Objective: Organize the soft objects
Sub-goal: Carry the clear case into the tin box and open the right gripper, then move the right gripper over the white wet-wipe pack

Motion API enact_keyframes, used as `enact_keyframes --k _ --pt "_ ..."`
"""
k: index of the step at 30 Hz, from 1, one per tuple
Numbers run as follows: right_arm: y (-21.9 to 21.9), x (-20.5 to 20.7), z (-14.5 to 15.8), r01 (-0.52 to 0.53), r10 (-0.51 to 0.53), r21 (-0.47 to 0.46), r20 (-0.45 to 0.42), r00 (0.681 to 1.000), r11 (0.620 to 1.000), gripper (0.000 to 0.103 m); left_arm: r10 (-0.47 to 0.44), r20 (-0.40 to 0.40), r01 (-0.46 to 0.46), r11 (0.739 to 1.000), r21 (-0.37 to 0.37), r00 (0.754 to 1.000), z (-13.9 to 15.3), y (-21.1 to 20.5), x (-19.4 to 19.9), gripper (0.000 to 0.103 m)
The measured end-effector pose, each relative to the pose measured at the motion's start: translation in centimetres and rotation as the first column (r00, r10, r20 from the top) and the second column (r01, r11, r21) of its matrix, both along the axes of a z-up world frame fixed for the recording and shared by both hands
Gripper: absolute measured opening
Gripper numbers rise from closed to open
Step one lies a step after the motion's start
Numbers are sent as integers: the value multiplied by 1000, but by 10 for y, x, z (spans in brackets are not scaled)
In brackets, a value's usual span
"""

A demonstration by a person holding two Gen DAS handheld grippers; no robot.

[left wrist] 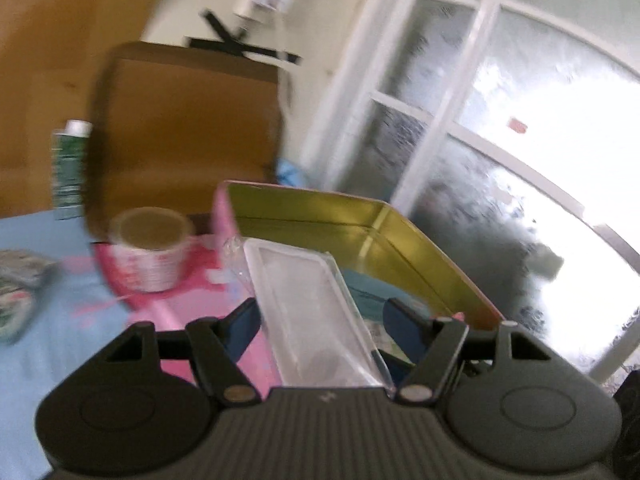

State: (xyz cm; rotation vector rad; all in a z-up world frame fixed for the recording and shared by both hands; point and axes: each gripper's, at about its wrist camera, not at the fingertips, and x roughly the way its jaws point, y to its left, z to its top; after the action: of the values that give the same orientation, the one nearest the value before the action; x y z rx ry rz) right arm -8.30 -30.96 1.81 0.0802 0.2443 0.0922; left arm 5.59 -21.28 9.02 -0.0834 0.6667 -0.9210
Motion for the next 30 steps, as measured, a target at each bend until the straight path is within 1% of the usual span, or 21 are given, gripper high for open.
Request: enact_keyframes --k 1,2,3,4,6,7,9,10,12,16,18,19,21,24,26,28,30 --pt "-11 1 -1 17 -17 20 -10 1000 1000 65 -14 -5 14 1000 7 1000 -1 -14 2 70" --pt "-18 5 -2 35 -34 37 -20 999 999 65 -23 -11 23 1000 15 1000 -4 -24 6 79" --pt "-26 10 -4 78 -77 37 -33 996 996 66 -29 -17 30 999 23 999 -6 -33 8 88" --pt "-32 19 -6 137 -136 15 -41 990 990 69 -22 -9 22 999 33 1000 -8 -41 8 90" --pt "-42 23 -11 257 -257 -16 -38 966 966 75 -3 21 2 998 63 1000 -9 -52 5 90" --pt "-50 25 -13 271 -270 4 -47 962 963 75 -1 30 -2 998 68 1000 -10 -53 3 90" --pt "-61 19 -16 250 -247 82 -48 968 965 75 -2 44 -1 998 69 999 -11 -51 -1 90" --pt "-63 17 -17 251 -248 103 -41 968 963 75 0 52 -4 997 73 999 -12 -49 -3 90" --pt "-63 16 -20 259 -257 104 -34 966 960 75 15 62 -20 997 76 998 -12 -42 -4 91" --pt "-57 13 -16 241 -242 135 -11 970 961 74 52 51 -54 997 49 997 -10 -11 -3 91" --pt "-49 9 -8 237 -242 130 25 970 963 73 96 61 -98 995 35 994 -10 14 -2 92" --pt "-43 8 -4 230 -238 128 45 970 965 71 122 65 -124 992 25 990 -10 29 -2 93" --pt "-32 8 3 201 -212 124 80 974 972 69 180 71 -181 983 9 981 -11 60 0 95" --pt "-5 13 11 121 -129 82 111 985 989 68 301 48 -302 953 1 952 -21 119 8 95" --pt "19 22 13 47 -51 40 100 994 998 68 394 7 -394 919 -5 919 -34 166 15 95" --pt "44 35 13 -40 39 12 67 997 999 68 497 -16 -497 868 13 868 -48 212 20 95" --pt "71 54 11 -133 133 2 18 991 991 68 579 -25 -578 815 37 815 -60 252 23 95"
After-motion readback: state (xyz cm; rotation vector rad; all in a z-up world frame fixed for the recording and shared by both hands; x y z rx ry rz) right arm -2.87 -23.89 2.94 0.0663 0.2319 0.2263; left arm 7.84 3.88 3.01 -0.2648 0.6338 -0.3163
